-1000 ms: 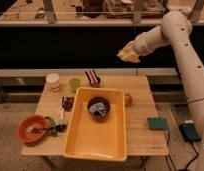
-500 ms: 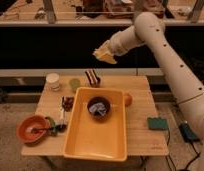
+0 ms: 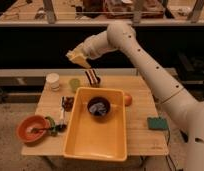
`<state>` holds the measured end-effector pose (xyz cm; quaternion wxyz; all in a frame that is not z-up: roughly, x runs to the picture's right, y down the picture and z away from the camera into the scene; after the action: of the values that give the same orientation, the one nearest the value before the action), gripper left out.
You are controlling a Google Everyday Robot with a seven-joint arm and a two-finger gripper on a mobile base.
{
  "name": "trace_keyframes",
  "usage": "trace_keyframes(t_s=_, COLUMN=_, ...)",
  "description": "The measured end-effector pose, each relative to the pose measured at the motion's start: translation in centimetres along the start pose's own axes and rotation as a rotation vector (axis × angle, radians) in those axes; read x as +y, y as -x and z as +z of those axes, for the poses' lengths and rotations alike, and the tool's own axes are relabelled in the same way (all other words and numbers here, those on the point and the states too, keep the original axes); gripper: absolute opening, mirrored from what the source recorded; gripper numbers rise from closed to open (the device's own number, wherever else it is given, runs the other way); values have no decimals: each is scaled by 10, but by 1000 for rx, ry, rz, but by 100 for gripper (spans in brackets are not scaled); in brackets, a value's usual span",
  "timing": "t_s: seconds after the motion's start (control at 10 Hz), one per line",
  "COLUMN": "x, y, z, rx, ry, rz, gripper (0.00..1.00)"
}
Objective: Place banana in plastic cup
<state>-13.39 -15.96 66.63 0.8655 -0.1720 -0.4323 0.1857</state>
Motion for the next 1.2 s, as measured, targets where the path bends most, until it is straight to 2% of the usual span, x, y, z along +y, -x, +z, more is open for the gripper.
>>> trace_keyframes(t_s=0.1, x=7, y=13, z=28, rx=-28, ry=6, rz=20, gripper=0)
trace_keyframes(t_s=0.3, x=15, y=26, z=71, rx=-55, ry=22, rz=59, gripper=0)
trace_keyframes(t_s=0.5, x=15, y=19, z=110, rx=-78, ry=54, rz=106, gripper=0)
trace_keyframes(t_s=1.0, x=14, y=17, z=112, rx=-82, ry=57, rz=106, gripper=0)
trace_keyframes(t_s=1.1, x=15, y=17, z=112, rx=-75, ry=56, rz=104, gripper=0)
trace_keyframes(t_s=1.2, x=13, y=13, z=111, rx=-61, ry=39, rz=123, gripper=0)
